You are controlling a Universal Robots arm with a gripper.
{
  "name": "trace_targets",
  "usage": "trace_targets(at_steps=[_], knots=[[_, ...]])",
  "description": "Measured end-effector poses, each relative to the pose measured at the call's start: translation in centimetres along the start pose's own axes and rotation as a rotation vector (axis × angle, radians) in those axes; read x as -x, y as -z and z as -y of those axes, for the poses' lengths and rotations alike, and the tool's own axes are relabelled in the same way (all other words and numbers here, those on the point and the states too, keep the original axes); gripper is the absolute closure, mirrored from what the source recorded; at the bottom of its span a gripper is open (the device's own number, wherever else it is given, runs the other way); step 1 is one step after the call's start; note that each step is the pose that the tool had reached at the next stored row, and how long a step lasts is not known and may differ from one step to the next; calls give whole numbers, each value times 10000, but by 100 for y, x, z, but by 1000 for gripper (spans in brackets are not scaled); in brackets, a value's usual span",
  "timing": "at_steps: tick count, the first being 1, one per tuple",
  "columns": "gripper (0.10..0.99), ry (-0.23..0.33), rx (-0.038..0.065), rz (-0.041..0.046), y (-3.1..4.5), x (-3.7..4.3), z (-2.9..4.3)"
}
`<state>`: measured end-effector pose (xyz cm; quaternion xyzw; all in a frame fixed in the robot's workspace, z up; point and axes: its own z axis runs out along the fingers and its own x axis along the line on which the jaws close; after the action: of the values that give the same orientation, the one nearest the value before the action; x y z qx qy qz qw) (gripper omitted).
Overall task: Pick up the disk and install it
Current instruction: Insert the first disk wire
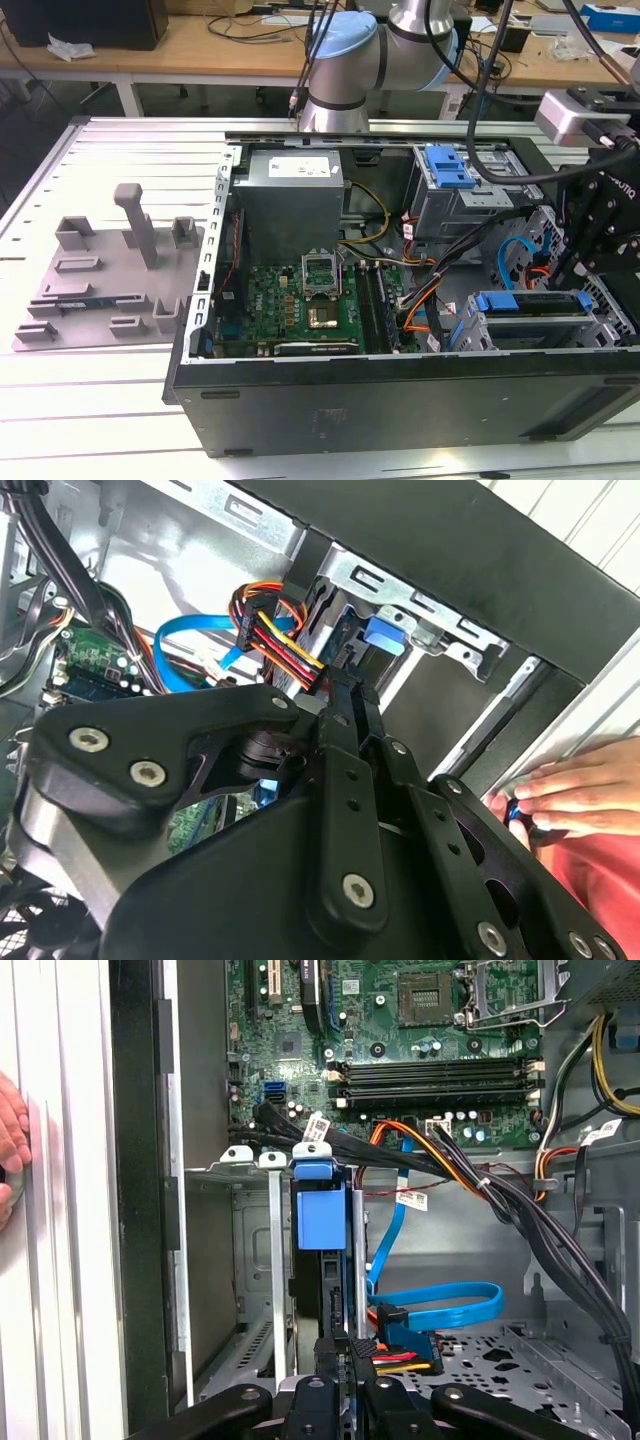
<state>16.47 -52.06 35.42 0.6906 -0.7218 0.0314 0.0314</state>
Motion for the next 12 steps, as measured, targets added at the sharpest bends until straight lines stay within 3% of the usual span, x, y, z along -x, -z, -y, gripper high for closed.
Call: trace_targets(at_steps=[12], knots=[[922, 0, 0, 0, -33, 3, 7]])
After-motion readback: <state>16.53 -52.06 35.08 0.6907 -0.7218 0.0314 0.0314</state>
